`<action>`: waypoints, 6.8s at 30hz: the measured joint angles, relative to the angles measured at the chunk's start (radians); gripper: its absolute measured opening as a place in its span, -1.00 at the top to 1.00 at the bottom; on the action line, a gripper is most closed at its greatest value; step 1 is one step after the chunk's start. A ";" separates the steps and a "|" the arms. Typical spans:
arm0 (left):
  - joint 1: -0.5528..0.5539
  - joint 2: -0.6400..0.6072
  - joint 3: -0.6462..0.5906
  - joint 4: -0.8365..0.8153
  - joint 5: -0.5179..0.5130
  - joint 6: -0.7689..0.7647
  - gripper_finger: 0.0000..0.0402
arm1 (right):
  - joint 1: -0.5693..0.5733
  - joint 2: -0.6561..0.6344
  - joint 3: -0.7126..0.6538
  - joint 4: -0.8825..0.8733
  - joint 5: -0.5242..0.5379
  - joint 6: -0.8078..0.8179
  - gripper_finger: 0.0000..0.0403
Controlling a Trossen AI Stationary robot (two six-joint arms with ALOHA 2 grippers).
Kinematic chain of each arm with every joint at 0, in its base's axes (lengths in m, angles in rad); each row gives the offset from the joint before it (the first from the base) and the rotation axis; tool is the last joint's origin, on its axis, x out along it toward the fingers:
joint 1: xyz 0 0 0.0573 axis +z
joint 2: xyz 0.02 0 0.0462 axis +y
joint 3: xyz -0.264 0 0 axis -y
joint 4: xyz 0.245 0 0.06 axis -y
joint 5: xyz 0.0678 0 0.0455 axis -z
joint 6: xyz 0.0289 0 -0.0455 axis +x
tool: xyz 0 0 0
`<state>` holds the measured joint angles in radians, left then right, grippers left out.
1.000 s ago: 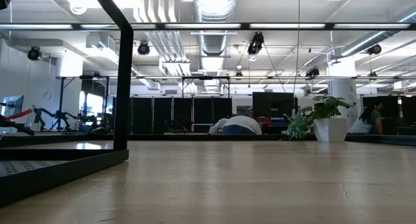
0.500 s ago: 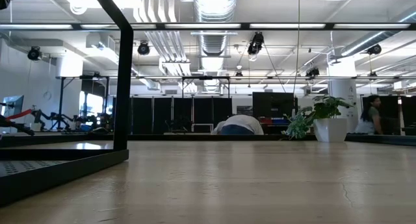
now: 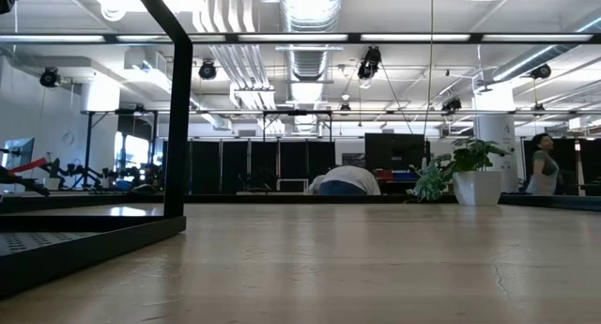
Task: Pick & Place Mini shaped plates
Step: Stack the black square plate on the black square plate on the shelf
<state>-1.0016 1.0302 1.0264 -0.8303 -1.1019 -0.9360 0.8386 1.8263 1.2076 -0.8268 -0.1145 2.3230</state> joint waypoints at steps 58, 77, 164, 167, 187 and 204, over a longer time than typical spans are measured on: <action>0.022 -0.002 0.000 0.000 -0.019 0.034 0.74 | -0.308 0.047 0.578 -0.632 0.368 -1.075 0.96; 0.303 -0.001 0.026 0.227 0.182 0.651 0.74 | -0.562 0.049 0.750 -0.107 0.400 -2.306 0.96; 0.607 0.314 0.278 0.195 0.760 0.986 0.99 | -0.578 0.049 0.718 -0.077 0.353 -2.723 0.96; 0.607 0.313 0.278 0.195 0.770 0.974 1.00 | -0.578 0.049 0.718 -0.074 0.353 -2.762 0.93; 0.558 0.253 0.282 -0.040 0.771 0.505 1.00 | -0.563 -0.006 0.747 -0.136 0.351 -2.574 0.43; 0.175 0.362 0.279 -0.032 0.769 -0.150 1.00 | -0.563 -0.174 0.768 -0.188 0.342 -2.408 0.54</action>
<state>-0.8268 1.3919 1.3052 -0.8624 -0.3327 -1.0861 0.2752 1.6521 1.9751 -1.0147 0.2272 -0.0847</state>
